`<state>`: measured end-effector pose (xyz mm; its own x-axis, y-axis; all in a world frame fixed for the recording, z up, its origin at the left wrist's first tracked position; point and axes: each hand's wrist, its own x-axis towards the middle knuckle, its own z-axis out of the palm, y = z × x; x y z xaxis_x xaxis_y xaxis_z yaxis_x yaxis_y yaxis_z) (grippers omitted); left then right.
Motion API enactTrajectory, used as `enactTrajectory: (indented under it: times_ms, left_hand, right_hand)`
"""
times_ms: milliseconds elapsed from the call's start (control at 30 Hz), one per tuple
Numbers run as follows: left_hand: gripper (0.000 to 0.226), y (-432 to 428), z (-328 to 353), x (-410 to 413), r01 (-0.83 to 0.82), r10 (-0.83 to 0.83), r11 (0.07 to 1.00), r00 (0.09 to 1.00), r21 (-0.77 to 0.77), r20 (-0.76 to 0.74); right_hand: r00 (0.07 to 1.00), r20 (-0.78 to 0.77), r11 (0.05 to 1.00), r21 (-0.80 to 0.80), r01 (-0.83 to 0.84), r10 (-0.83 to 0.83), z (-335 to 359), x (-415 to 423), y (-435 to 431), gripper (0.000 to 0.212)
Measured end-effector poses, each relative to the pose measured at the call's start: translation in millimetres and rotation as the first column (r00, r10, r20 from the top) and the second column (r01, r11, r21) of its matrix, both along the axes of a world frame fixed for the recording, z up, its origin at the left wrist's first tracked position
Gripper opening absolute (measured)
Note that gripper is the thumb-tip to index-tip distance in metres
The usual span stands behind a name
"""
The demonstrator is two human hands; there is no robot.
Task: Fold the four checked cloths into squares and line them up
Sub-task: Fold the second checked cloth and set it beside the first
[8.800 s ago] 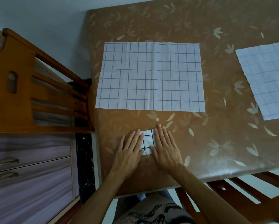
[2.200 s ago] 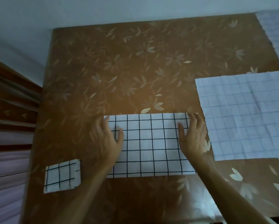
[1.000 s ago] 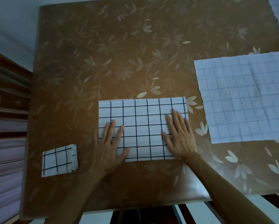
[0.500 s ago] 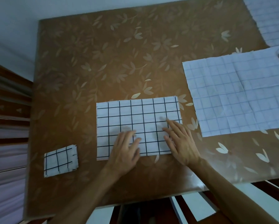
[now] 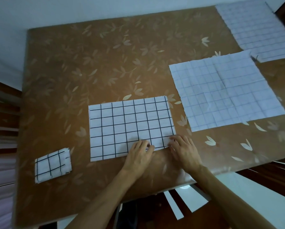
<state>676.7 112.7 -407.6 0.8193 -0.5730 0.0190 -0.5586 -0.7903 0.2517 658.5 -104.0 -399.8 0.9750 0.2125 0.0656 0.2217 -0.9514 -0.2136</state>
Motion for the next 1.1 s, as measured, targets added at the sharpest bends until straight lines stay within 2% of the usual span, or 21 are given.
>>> enactTrajectory:
  times_ms: [100, 167, 333, 367, 433, 500, 533, 567, 633, 700, 767, 833, 933, 1000, 1033, 1100]
  left_hand:
    - [0.042, -2.8, 8.5, -6.7, -0.034, 0.033, 0.999, 0.999, -0.040, -0.035]
    - [0.044, -7.0, 13.8, -12.0, -0.051, 0.048, 0.997, 0.998, -0.054, -0.039]
    - [0.046, 8.4, 19.7, -24.9, -0.208, 0.173, 0.964, 0.964, -0.168, -0.200]
    - [0.047, 16.1, 21.5, -28.4, -0.234, 0.181, 0.950, 0.952, -0.204, -0.249]
    - [0.050, 32.7, 29.0, -34.1, -0.294, 0.178, 0.904, 0.918, -0.309, -0.354]
    - [0.052, 48.9, 37.1, -38.9, -0.398, 0.194, 0.831, 0.862, -0.388, -0.467]
    - [0.053, 55.4, 39.7, -40.0, -0.463, 0.215, 0.791, 0.822, -0.400, -0.528]
    - [0.054, 61.3, 41.1, -40.9, -0.529, 0.238, 0.747, 0.778, -0.402, -0.581]
    - [0.059, 75.9, 41.2, -44.5, -0.626, 0.286, 0.682, 0.704, -0.379, -0.650]
    - [0.059, 86.8, 38.1, -47.7, -0.654, 0.298, 0.670, 0.670, -0.351, -0.680]
    - [0.040, 91.2, 33.6, -50.0, -0.673, 0.292, 0.653, 0.646, -0.347, -0.705]
    - [0.015, 89.7, 32.7, -50.3, -0.723, 0.293, 0.583, 0.613, -0.371, -0.734]
    - [0.026, 83.5, 37.3, -46.1, -0.761, 0.314, 0.504, 0.602, -0.409, -0.734]
    - [0.034, 82.6, 43.4, -44.1, -0.767, 0.302, 0.478, 0.602, -0.428, -0.739]
    - [0.034, 83.8, 45.6, -43.6, -0.774, 0.293, 0.467, 0.592, -0.429, -0.751]
    - [0.016, 89.8, 49.8, -44.7, -0.792, 0.259, 0.435, 0.566, -0.428, -0.783]
  right_hand:
    - [1.000, 0.021, 0.999, 0.032, 0.002, -0.003, 7.2, -7.2, 7.9, 0.003]
    - [1.000, 0.017, 0.997, 0.075, -0.003, 0.001, 20.1, -15.4, 17.6, 0.011]
    - [0.987, 0.016, 0.958, 0.237, -0.162, 0.162, 59.2, -38.5, 57.4, 0.010]
    - [0.976, 0.021, 0.943, 0.254, -0.215, 0.216, 65.7, -41.2, 62.5, 0.015]
    - [0.947, -0.043, 0.917, 0.266, -0.297, 0.319, 74.1, -42.2, 63.1, 0.041]
    - [0.921, -0.166, 0.920, 0.241, -0.309, 0.353, 76.9, -35.2, 52.1, 0.072]
    - [0.917, -0.208, 0.932, 0.206, -0.300, 0.341, 75.9, -29.9, 43.0, 0.077]
    - [0.918, -0.226, 0.943, 0.150, -0.298, 0.326, 73.6, -24.1, 33.8, 0.074]
    - [0.927, -0.196, 0.947, 0.033, -0.319, 0.320, 68.3, -14.3, 20.2, 0.049]
    - [0.941, -0.183, 0.958, 0.029, -0.285, 0.286, 67.5, -7.8, 12.3, 0.023]
    - [0.941, -0.241, 0.972, 0.063, -0.228, 0.236, 72.5, -6.6, 11.7, 0.012]
    - [0.939, -0.283, 0.981, 0.082, -0.177, 0.193, 79.6, -9.6, 15.1, 0.011]
    - [0.937, -0.277, 0.970, 0.176, -0.170, 0.214, 95.7, -18.7, 21.5, 0.015]
    - [0.908, -0.343, 0.950, 0.277, -0.146, 0.239, 104.0, -23.4, 22.4, 0.019]
    - [0.887, -0.391, 0.937, 0.330, -0.113, 0.245, 108.3, -24.3, 22.7, 0.018]
    - [0.819, -0.524, 0.910, 0.414, 0.004, 0.235, 115.5, -23.9, 22.5, 0.028]
